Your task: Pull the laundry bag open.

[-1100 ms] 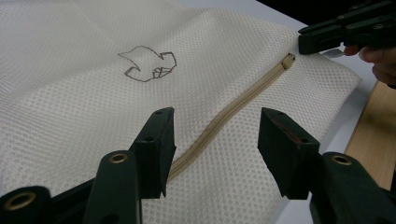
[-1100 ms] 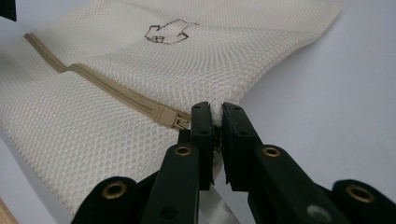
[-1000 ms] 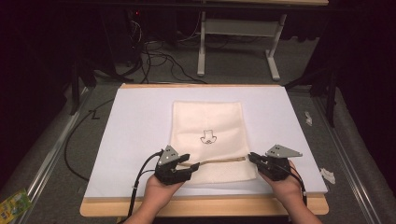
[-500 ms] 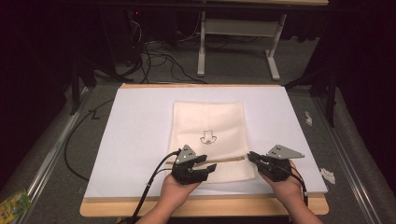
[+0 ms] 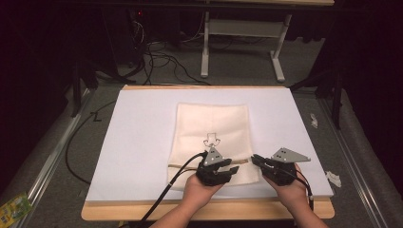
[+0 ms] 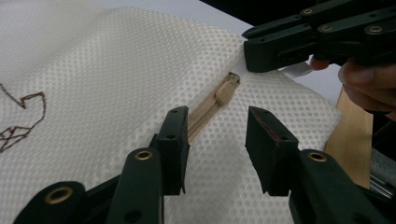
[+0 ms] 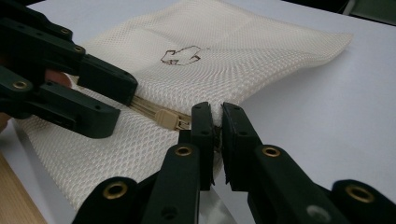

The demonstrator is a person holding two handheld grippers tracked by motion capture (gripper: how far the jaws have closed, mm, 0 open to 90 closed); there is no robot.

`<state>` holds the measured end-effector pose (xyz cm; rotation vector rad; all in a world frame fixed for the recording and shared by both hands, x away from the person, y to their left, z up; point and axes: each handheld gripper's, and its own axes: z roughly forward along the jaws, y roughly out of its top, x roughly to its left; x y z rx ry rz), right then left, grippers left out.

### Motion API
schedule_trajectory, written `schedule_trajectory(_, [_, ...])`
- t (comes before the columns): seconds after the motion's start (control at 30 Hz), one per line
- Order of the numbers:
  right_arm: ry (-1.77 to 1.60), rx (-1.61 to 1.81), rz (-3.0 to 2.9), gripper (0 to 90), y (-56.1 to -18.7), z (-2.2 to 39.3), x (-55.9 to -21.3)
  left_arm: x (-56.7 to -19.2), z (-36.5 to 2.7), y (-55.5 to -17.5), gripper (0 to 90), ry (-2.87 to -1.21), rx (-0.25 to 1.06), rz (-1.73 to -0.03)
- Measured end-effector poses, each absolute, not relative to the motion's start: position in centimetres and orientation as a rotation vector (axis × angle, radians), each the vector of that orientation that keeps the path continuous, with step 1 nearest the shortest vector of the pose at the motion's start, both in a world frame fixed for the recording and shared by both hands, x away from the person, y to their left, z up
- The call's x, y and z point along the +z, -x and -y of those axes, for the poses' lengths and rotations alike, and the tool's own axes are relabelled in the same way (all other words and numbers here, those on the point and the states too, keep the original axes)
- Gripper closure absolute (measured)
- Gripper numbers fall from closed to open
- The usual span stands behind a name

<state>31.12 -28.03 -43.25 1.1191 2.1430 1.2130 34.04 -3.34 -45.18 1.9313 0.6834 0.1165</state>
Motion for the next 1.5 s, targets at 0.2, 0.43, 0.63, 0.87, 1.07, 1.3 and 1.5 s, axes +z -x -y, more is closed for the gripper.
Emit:
schedule_trajectory(0.2, [-1.105, 1.229, -2.145, 85.6, -31.1, 28.1, -43.2, -45.3, 5.6, -34.6, 64.9, -1.930, 0.074, -0.689])
schedule_trajectory(0.43, [-1.109, 1.255, -2.139, 85.6, -31.0, 28.5, -43.0, -45.3, 7.0, -34.5, 77.1, -1.924, 0.115, -0.693])
schedule_trajectory(0.63, [-1.109, 1.259, -2.128, 85.6, -31.0, 28.5, -42.9, -45.4, 7.5, -34.0, 86.8, -1.934, 0.168, -0.672])
schedule_trajectory(0.87, [-1.115, 1.259, -2.121, 85.7, -30.9, 28.6, -42.9, -45.3, 7.1, -34.0, 87.2, -1.931, 0.152, -0.668])
schedule_trajectory(1.07, [-1.122, 1.268, -2.126, 85.9, -30.9, 28.4, -42.8, -45.2, 6.2, -34.0, 87.5, -1.939, 0.130, -0.642])
schedule_trajectory(1.3, [-1.116, 1.302, -2.129, 86.3, -30.8, 28.3, -42.7, -45.4, 5.5, -34.6, 87.2, -1.872, 0.018, -0.688])
schedule_trajectory(1.5, [-1.121, 1.305, -2.123, 86.2, -30.7, 28.4, -42.8, -46.1, 5.9, -34.1, 79.3, -1.869, 0.038, -0.690])
